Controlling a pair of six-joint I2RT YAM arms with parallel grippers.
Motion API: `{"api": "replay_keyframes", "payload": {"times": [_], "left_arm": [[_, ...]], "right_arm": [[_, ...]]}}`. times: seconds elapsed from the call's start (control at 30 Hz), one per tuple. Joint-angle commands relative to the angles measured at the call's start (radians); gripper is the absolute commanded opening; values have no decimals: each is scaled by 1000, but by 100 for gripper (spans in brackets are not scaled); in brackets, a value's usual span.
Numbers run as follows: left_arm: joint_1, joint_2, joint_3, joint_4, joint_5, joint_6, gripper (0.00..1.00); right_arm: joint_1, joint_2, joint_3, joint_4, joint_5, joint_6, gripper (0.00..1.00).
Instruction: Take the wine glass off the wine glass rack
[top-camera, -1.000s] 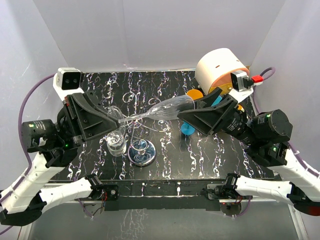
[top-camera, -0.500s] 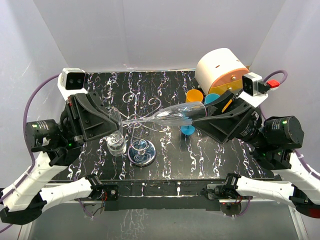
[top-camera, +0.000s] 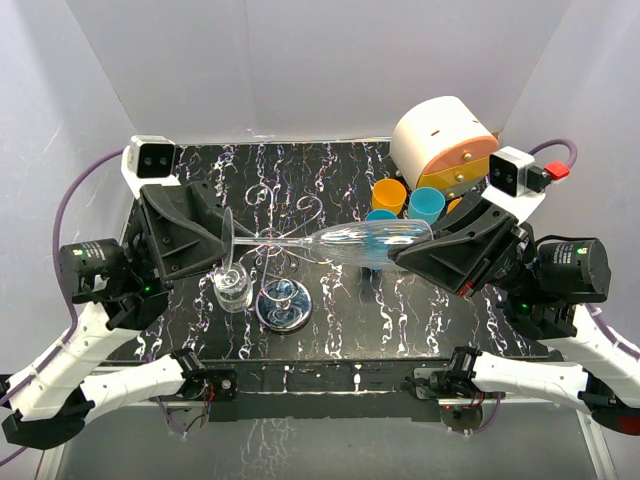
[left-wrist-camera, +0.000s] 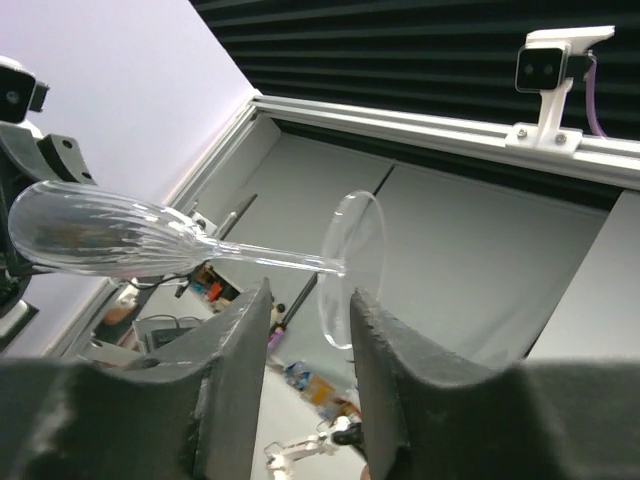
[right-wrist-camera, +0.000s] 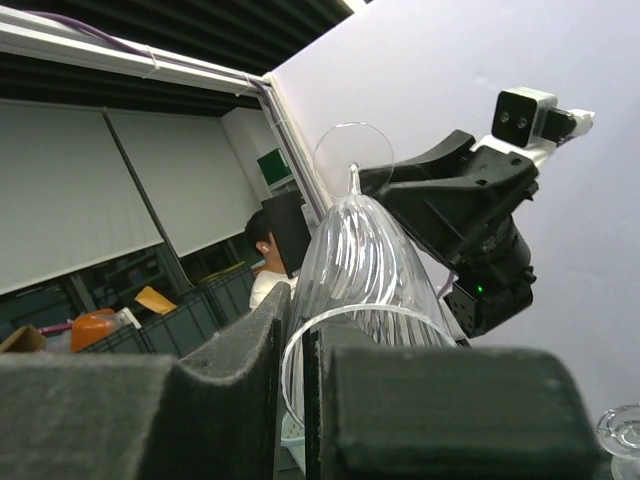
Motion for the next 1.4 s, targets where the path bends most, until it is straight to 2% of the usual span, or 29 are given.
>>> {"api": "replay_keyframes", "payload": {"times": [0.0, 0.07, 0.1, 0.17, 0.33, 0.47, 0.6, 0.8, 0.93, 1.07, 1.17, 1.2, 1.27, 1.37], "left_arm": [[0, -13, -19, 10, -48, 33, 52], [0, -37, -27, -16, -73, 69, 79], [0, -50, -27, -38, -82, 93, 87], [0, -80, -18, -117, -104, 162, 97], [0, -153, 30, -388, -199, 334, 99], [0, -198, 46, -533, -295, 412, 99], [0, -201, 79, -647, -358, 468, 99], [0, -189, 129, -772, -427, 529, 99], [0, -184, 140, -817, -455, 549, 99], [-1, -173, 155, -855, -481, 569, 99], [0, -164, 166, -877, -493, 581, 99], [0, -163, 169, -883, -497, 584, 99], [0, -159, 174, -893, -502, 588, 99], [0, -159, 174, -905, -510, 591, 99]], "right_arm": [[0, 6, -4, 99, -15, 39, 0], [0, 2, -3, 96, 3, 38, 0], [0, -5, -4, 88, 27, 37, 0], [0, -29, -18, 81, 99, 19, 0], [0, -88, -6, -99, 449, -66, 0], [0, -59, 36, -230, 724, -135, 0], [0, 63, 177, -480, 1011, -211, 0], [0, 300, 369, -629, 1230, -547, 0], [0, 436, 473, -655, 1257, -734, 0], [-21, 568, 602, -772, 1220, -802, 0], [-102, 659, 709, -923, 1088, -749, 0], [-142, 686, 737, -985, 995, -723, 0], [-223, 727, 776, -1049, 861, -679, 0], [-281, 787, 828, -1132, 720, -648, 0]]}}
